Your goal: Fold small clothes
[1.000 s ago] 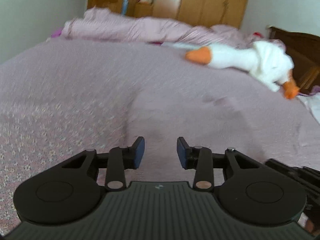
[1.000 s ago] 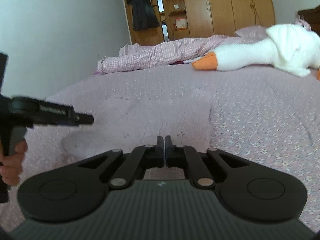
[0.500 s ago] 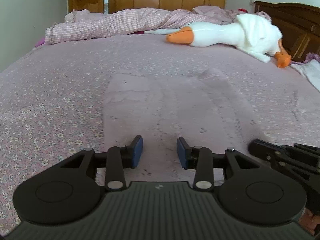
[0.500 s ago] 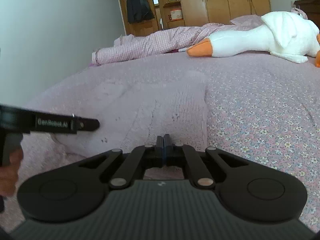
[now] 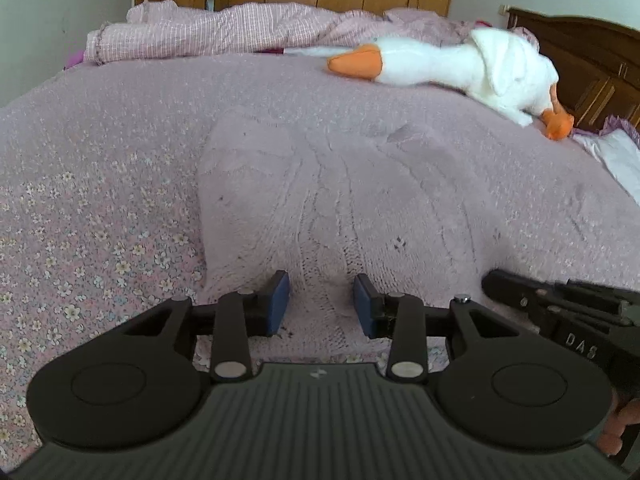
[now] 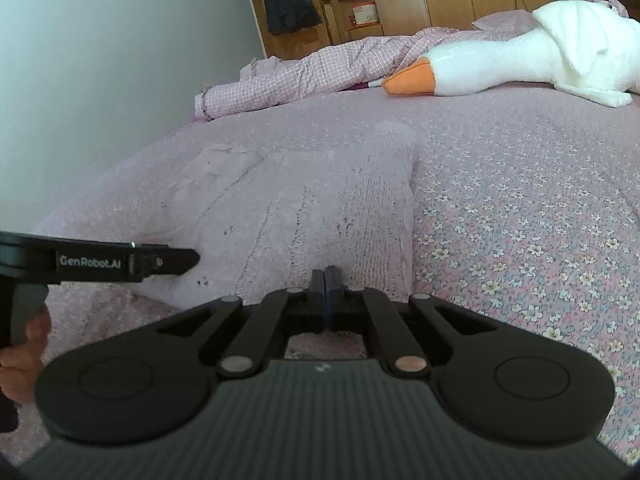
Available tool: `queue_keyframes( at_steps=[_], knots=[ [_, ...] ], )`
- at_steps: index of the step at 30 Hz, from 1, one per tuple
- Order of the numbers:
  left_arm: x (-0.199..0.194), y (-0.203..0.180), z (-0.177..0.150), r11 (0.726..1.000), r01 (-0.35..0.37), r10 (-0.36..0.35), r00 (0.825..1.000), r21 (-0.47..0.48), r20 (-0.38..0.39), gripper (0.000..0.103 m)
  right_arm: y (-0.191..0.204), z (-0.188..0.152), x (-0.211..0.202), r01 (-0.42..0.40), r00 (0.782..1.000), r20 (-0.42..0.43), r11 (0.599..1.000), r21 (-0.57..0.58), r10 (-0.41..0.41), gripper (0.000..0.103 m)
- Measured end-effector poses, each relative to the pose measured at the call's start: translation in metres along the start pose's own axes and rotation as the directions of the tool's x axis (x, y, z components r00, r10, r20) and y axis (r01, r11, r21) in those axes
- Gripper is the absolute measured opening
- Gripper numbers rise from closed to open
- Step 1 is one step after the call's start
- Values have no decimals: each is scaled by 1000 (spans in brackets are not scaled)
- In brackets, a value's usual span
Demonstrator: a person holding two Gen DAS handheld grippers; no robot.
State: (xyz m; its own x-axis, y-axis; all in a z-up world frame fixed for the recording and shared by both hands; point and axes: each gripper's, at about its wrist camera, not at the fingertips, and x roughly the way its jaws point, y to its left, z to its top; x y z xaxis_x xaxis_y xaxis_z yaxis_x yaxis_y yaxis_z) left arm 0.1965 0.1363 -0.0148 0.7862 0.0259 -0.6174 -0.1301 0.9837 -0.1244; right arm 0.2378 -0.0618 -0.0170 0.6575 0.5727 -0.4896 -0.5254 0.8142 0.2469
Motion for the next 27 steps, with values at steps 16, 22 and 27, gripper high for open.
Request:
queue_keyframes(
  at_steps=[16, 22, 27],
  knots=[
    [-90, 75, -40, 987, 103, -96, 994, -128, 58, 96, 38, -19, -23, -300, 941, -52, 893, 336, 336, 85],
    [-80, 96, -40, 981, 35, -29, 999, -189, 32, 97, 56, -26, 15, -236, 945, -44, 769, 594, 325, 88],
    [-63, 113, -34, 944, 72, -75, 997, -321, 5, 97, 50, -25, 24, -145, 971, -18, 645, 750, 239, 88]
  ],
)
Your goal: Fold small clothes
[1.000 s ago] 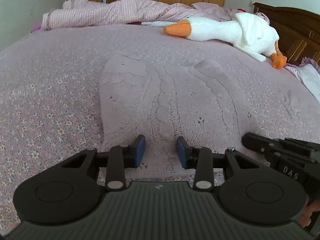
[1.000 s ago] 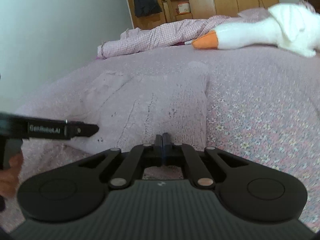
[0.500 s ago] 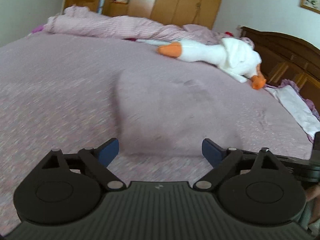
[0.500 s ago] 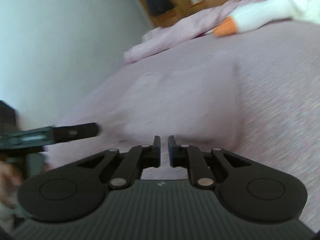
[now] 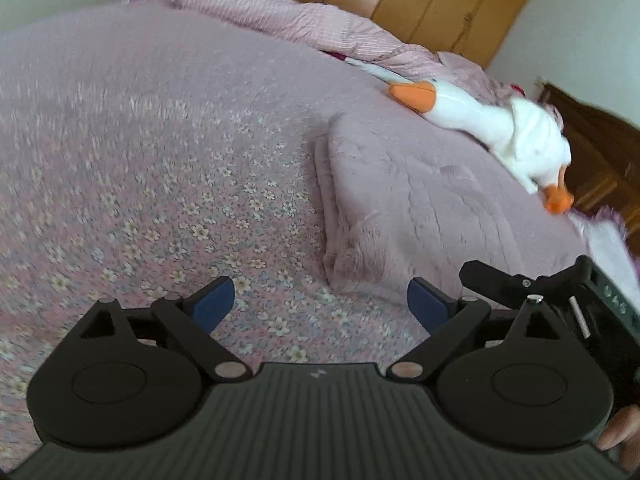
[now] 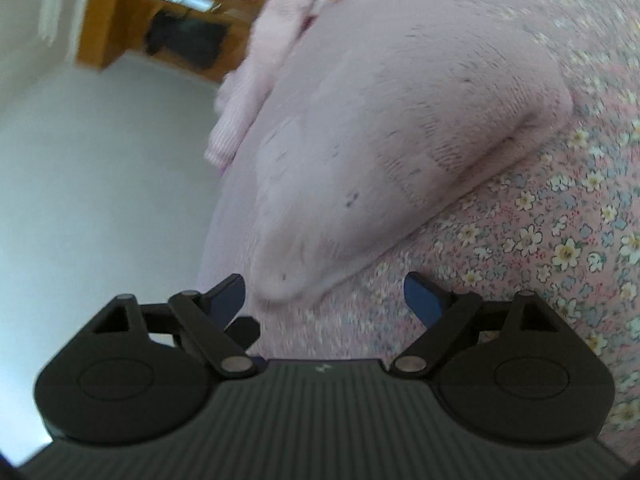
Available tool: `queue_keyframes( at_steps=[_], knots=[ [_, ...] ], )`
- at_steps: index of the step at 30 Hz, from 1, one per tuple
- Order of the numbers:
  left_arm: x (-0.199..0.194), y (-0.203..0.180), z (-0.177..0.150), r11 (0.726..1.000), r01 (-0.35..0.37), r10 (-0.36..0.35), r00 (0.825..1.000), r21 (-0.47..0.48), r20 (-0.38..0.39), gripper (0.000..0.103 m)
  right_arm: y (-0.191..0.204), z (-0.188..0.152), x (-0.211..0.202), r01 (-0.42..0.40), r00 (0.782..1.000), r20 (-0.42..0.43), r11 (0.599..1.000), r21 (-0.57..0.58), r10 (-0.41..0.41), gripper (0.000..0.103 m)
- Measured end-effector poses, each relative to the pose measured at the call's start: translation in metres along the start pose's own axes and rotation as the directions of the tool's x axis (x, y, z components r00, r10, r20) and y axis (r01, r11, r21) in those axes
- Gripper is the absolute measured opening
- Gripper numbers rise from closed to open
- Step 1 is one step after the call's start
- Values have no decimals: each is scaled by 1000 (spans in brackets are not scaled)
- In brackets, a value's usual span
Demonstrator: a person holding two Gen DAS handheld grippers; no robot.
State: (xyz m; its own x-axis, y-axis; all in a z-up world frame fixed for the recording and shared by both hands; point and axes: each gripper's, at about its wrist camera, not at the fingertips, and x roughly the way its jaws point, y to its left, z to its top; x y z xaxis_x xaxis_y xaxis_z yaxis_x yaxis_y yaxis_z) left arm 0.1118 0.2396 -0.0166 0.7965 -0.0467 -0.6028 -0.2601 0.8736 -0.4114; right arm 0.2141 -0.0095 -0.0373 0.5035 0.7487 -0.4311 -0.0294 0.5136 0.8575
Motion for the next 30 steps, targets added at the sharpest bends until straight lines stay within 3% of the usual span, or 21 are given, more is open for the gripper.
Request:
queue_keyframes(
  at_steps=[4, 9, 13, 16, 20, 22, 24, 26, 30],
  knots=[
    [7, 4, 9, 997, 22, -23, 1000, -69, -6, 97, 14, 11, 28, 59, 997, -43, 996, -63, -62, 88],
    [12, 1, 16, 995, 44, -43, 999, -85, 4, 97, 23, 19, 51, 53, 999, 2, 996, -74, -53, 91],
    [19, 3, 12, 996, 34, -36, 999, -81, -19, 97, 17, 25, 63, -35, 997, 58, 996, -85, 40, 91],
    [22, 9, 12, 995, 32, -35, 999, -94, -29, 97, 8, 15, 57, -117, 983, 129, 987, -112, 131, 90],
    [26, 15, 14, 987, 60, -64, 998, -146, -24, 100, 15, 7, 61, -131, 982, 98, 957, -258, 161, 90],
    [28, 17, 14, 976, 100, -104, 994, -191, -12, 103, 16, 11, 66, -154, 981, 78, 955, -254, 179, 85],
    [33, 18, 14, 964, 122, -128, 992, -236, -10, 103, 12, 16, 69, -134, 985, 80, 968, -212, 153, 57],
    [37, 18, 14, 950, 152, -161, 987, -274, -8, 103, 5, 22, 71, -112, 989, 81, 981, -158, 126, 39],
    [46, 18, 15, 904, 205, -228, 974, -375, -18, 103, -9, 28, 70, -184, 981, 73, 983, 20, 182, 34]
  ],
)
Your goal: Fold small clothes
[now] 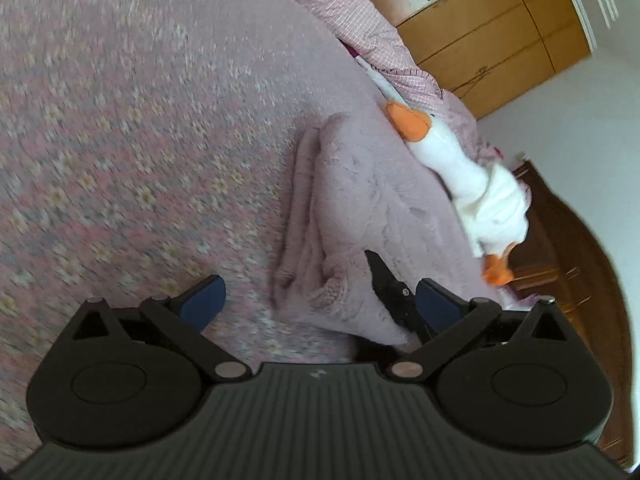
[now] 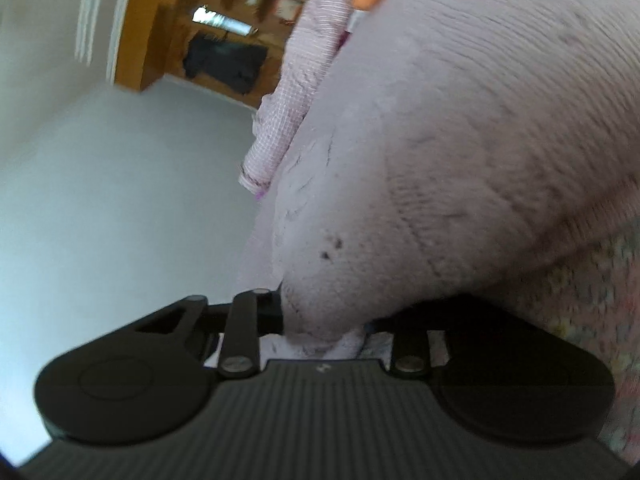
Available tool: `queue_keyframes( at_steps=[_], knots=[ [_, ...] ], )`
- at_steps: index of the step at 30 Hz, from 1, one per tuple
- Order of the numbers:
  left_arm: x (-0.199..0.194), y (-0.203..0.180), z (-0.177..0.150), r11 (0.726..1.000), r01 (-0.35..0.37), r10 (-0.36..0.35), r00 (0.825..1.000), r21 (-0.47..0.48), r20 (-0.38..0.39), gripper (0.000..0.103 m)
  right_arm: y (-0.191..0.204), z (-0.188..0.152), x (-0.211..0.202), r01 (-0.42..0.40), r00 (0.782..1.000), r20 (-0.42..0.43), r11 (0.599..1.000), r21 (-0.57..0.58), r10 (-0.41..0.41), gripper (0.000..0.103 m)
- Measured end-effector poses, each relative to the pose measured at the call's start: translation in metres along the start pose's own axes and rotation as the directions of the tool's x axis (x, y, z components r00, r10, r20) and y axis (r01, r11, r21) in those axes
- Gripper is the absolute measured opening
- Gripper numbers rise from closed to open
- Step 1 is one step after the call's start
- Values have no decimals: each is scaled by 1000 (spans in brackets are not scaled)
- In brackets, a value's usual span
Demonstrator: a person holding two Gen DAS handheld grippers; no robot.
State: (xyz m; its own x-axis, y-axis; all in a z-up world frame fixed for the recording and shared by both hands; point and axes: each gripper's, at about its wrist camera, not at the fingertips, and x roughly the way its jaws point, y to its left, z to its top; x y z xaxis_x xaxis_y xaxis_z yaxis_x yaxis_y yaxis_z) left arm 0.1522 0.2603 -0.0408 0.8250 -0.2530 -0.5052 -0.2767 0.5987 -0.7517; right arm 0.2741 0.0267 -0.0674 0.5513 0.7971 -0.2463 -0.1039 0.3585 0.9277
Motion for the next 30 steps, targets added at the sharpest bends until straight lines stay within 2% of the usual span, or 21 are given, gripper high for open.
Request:
queue_keyframes(
  at_steps=[3, 6, 8, 11, 13, 17, 22, 27, 30],
  knots=[
    [10, -2, -3, 992, 74, -80, 995, -100, -64, 103, -8, -1, -3, -58, 998, 21, 979, 194, 55, 34],
    [21, -5, -9, 974, 116, -144, 980, -194, -135, 103, -11, -1, 2, -85, 996, 29, 958, 274, 80, 34],
    [30, -8, -11, 971, 114, -148, 977, -209, -155, 103, -10, 0, 3, -85, 996, 20, 956, 282, 82, 34],
    [47, -12, -7, 967, 143, -185, 963, -210, -196, 103, -20, 3, 2, -110, 994, 31, 922, 370, 106, 34],
    [54, -17, -5, 968, 151, -193, 959, -199, -209, 103, -21, 4, 2, -116, 993, 36, 916, 384, 111, 34],
    [50, -20, -8, 966, 145, -183, 968, -214, -172, 103, -19, 8, 4, -114, 993, 19, 924, 365, 115, 34],
    [39, -10, -11, 941, 176, -193, 981, -290, -30, 103, -28, -1, -2, -106, 993, 1, 922, 372, 114, 33],
    [63, -25, -6, 961, 145, -157, 987, -234, -34, 103, -29, -4, -2, -120, 992, 16, 920, 374, 123, 33],
    [76, -35, -3, 968, 131, -137, 991, -216, -10, 103, -33, -7, -9, -132, 991, 17, 913, 387, 136, 33]
  ],
)
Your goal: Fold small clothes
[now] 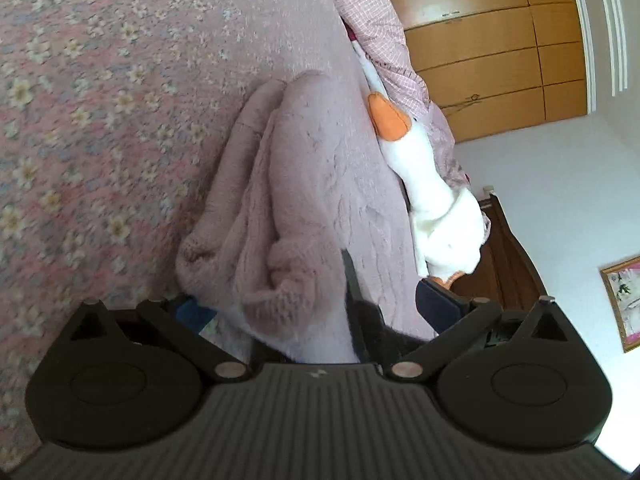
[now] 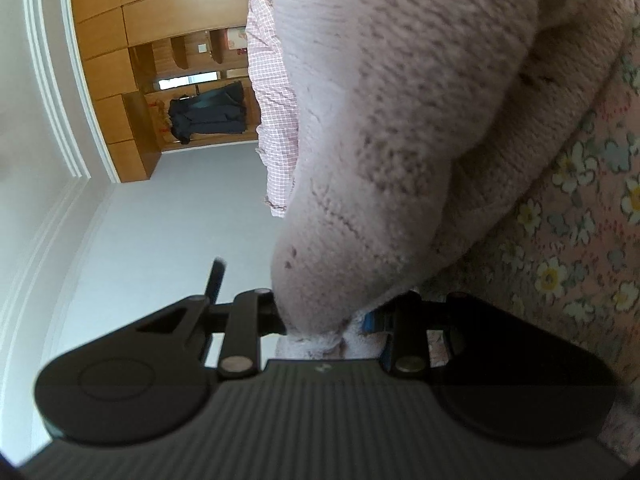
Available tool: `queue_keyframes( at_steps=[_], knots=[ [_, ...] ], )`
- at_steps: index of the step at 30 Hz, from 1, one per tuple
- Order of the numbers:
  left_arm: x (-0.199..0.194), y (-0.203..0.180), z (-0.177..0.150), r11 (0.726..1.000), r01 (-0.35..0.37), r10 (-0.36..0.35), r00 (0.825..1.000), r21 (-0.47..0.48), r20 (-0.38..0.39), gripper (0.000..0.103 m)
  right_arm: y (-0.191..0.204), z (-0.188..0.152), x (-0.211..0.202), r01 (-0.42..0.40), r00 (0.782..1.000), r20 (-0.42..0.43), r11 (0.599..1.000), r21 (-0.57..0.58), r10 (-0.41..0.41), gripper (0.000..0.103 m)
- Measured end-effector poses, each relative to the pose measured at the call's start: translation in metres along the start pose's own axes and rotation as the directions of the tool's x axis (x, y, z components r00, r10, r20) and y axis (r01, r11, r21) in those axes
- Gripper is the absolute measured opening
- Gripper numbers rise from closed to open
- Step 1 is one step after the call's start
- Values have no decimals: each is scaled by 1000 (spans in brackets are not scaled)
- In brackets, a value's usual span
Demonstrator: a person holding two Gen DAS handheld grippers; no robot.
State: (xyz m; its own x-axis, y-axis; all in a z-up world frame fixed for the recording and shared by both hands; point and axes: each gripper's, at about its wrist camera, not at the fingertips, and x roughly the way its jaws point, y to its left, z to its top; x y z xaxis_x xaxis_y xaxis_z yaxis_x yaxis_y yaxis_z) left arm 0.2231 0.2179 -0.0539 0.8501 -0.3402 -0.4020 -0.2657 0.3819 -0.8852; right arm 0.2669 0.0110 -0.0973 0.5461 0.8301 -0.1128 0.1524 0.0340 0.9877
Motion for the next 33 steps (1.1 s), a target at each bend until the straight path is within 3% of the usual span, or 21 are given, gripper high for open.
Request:
queue_keyframes(
  at_steps=[5, 15, 18, 19, 21, 23, 27, 30, 33],
  knots=[
    [7, 0, 3, 1000, 17, -17, 1000, 7, 19, 103, -18, -1, -20, -45, 999, -1, 998, 52, 45, 33],
    [15, -1, 7, 999, 39, -40, 998, 24, 39, 103, -20, 6, -32, -34, 999, -42, 999, 26, 35, 33],
    [8, 7, 9, 998, 57, -57, 996, -6, 64, 92, -15, 6, -35, -17, 999, -43, 1000, -12, 16, 35],
    [7, 10, 9, 999, 44, -43, 997, -16, 72, 89, -13, 6, -38, -5, 999, -42, 1000, -31, 3, 37],
    [4, 12, 9, 1000, 14, -13, 997, -21, 79, 79, -8, 7, -46, 0, 999, -47, 998, -69, -3, 51],
    [2, 11, 7, 1000, -5, 7, 997, -16, 83, 76, -6, 9, -61, -23, 999, -46, 996, -87, 19, 60],
    [-15, 14, 5, 999, -48, 47, 993, 8, 108, 55, 2, 15, -100, -13, 998, -63, 987, -162, 2, 70],
    [-15, 18, 7, 998, -68, 70, 991, -18, 111, 51, 14, 24, -140, 27, 998, -44, 962, -273, -41, 74],
    [-19, 22, 6, 997, -78, 78, 991, -8, 112, 50, 31, 38, -178, 103, 995, 54, 917, -386, -89, 84]
  ],
)
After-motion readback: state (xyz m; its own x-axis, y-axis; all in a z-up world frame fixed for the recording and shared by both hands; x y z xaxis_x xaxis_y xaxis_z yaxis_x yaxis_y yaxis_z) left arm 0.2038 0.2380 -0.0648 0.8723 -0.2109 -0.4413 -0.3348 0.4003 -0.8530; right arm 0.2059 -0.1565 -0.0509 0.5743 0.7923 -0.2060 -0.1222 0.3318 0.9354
